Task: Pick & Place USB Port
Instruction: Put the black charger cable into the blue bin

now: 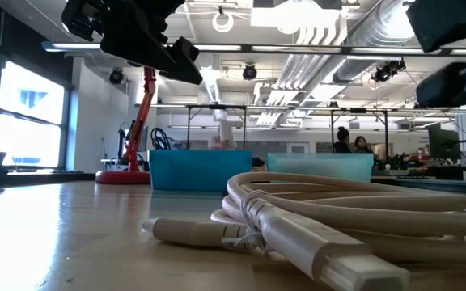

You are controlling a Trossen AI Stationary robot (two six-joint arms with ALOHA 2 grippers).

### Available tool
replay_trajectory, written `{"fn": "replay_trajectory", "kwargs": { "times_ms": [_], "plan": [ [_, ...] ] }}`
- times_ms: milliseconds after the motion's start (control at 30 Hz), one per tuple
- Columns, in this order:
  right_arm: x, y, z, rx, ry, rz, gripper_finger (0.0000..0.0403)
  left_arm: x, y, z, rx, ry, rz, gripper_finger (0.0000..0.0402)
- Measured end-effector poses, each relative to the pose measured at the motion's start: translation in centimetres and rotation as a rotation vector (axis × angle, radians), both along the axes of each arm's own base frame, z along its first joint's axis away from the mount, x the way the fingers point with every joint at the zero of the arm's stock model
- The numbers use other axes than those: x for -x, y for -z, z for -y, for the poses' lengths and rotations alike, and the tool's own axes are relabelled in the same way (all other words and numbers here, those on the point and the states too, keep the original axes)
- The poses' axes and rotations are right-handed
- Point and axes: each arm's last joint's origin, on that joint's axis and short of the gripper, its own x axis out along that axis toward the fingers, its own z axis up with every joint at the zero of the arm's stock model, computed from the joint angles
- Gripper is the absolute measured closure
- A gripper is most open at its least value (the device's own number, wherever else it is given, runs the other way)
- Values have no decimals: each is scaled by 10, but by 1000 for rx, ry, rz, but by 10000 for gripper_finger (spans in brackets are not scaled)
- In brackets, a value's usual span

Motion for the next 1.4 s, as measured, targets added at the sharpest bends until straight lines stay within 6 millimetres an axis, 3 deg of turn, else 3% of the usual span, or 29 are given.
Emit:
{"fn": "replay_trajectory", "kwargs": {
  "times_ms": [333,433,600,700,933,1133,1300,1400],
  "plan": [
    [13,39,14,-67,76,2,214,0,0,2,21,-7,-9,156],
    [15,41,16,-39,87,-7,259,0,0,2,36,-19,-8,156],
    [10,34,14,8,17,15,378,-2,-3,2,50,-30,22,156],
    [5,25,13,54,-1,25,379,-3,-5,3,73,-44,34,156],
    [-2,-12,8,204,-31,29,390,-3,-5,2,77,-47,31,156],
    [-3,-62,1,355,-62,65,391,-3,-4,1,49,-86,34,156],
    [-3,-103,-6,504,-85,220,391,-4,-6,-1,40,-131,48,156],
    [-3,-121,-11,591,-137,328,391,-8,-13,0,-57,-47,171,156]
  ]
}}
